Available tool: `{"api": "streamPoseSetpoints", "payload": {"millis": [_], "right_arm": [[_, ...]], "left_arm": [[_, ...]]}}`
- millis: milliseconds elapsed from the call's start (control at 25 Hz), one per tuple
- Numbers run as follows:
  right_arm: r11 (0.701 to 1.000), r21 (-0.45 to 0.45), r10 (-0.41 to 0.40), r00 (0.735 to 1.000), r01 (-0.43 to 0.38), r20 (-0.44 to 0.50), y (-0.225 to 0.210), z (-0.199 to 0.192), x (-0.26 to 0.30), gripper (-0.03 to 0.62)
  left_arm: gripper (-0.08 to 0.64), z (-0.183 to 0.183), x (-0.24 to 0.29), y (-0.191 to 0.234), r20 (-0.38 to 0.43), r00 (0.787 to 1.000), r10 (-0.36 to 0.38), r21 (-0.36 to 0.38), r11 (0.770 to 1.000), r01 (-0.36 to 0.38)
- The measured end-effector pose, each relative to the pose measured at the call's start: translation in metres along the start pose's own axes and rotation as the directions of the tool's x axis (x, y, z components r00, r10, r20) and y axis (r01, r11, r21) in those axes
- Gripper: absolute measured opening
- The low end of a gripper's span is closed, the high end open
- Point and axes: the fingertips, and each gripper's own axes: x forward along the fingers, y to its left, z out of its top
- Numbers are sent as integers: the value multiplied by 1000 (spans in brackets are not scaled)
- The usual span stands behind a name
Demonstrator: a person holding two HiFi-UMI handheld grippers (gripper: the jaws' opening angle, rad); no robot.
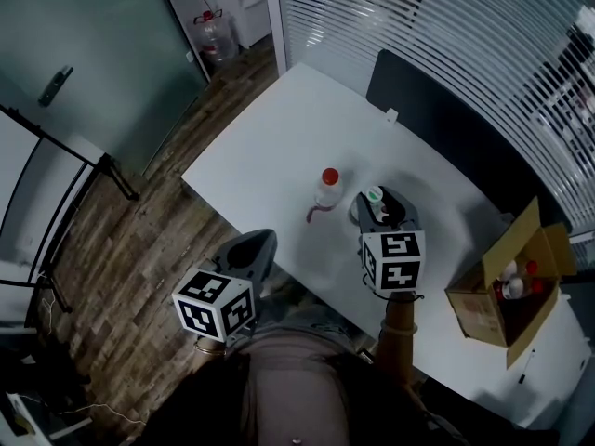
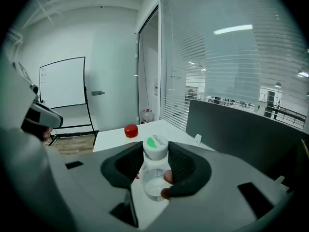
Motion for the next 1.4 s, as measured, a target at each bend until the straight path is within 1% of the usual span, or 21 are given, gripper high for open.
{"api": "streamPoseSetpoints", "payload": {"millis": [200, 400, 560, 720, 1040, 1240, 1400], "right_arm": [[1000, 16, 5, 1000, -5, -6, 1, -5, 2, 170], [1000, 26, 0, 1000, 0, -18, 0, -10, 4, 170], [1000, 26, -6, 1000, 6, -31, 0, -16, 5, 170], [999, 41, -7, 1000, 7, -14, -1, -13, 4, 170], [999, 37, -9, 1000, 9, -14, 1, -10, -1, 172], [999, 34, -15, 1000, 15, 4, 2, -6, -12, 172], [999, 45, -26, 1000, 26, 10, -1, -7, -23, 172]], "left_arm": [[6, 0, 1, -1, -5, 1000, -6, 0, 1000, 6], [6, 2, 2, -6, 3, 999, -37, 14, 999, 36], [6, 0, 1, -6, -1, 999, -34, 17, 999, 34], [6, 1, 1, -6, 0, 999, -35, 17, 999, 35], [6, 3, 1, -11, 3, 998, -57, 25, 998, 57], [6, 3, 5, -18, 3, 996, -86, 31, 996, 86], [6, 4, 10, -31, -2, 992, -125, 43, 991, 125]]}}
